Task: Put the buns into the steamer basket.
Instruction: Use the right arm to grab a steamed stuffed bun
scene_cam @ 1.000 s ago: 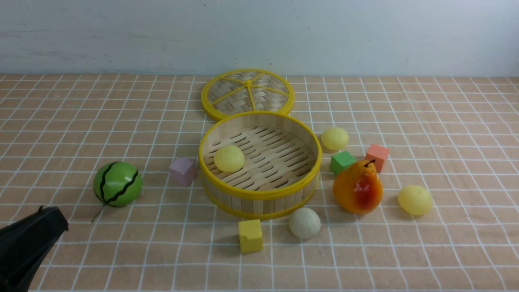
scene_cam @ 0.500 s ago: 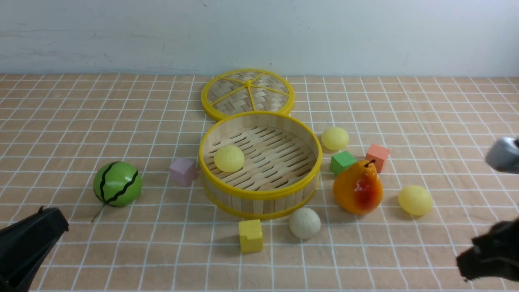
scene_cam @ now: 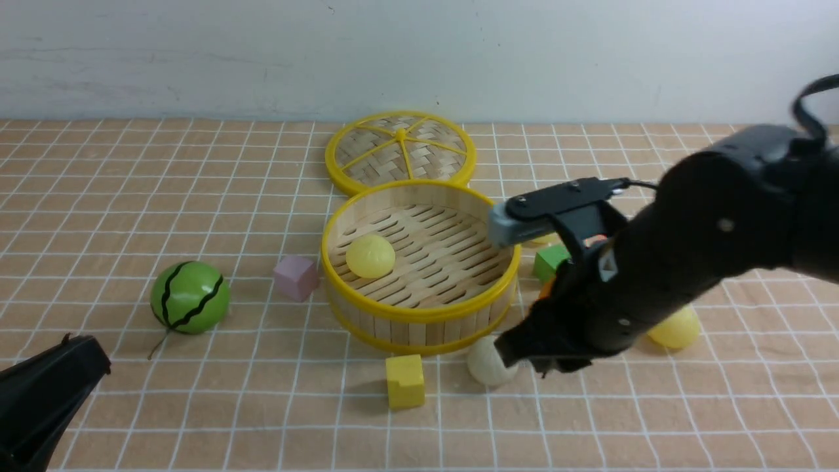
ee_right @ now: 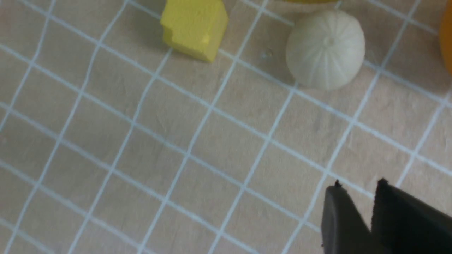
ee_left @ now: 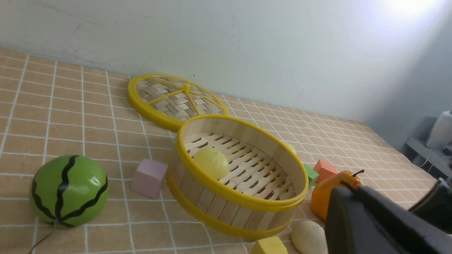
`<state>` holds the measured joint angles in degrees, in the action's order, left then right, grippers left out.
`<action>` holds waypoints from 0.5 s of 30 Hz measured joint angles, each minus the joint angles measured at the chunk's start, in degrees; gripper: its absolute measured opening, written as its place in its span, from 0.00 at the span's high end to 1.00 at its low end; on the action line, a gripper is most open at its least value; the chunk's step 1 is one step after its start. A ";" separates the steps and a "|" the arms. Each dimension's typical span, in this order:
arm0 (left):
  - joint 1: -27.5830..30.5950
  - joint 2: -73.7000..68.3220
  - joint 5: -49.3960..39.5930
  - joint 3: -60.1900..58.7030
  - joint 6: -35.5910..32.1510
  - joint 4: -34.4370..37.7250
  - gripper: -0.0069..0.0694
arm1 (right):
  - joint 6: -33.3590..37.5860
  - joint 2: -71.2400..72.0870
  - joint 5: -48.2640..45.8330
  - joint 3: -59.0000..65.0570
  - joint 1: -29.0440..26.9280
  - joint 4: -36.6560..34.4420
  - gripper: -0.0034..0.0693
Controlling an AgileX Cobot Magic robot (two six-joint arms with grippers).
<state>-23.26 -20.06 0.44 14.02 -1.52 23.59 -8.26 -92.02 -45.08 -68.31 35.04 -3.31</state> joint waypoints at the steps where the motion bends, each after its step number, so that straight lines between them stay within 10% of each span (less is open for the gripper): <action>1: 0.00 0.00 0.00 0.00 0.00 0.00 0.90 | -0.91 -1.54 0.91 -0.98 0.20 0.94 0.64; 7: 0.00 0.00 0.00 0.00 0.00 0.00 0.90 | -2.59 -10.53 5.84 -5.82 0.31 2.40 0.45; 15: 0.00 0.00 0.00 0.00 0.00 0.00 0.90 | -2.70 -15.98 7.88 -7.74 0.31 2.44 0.48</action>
<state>-23.26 -20.06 0.44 14.02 -1.52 23.59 -10.96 -108.00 -37.20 -76.05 35.35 -0.87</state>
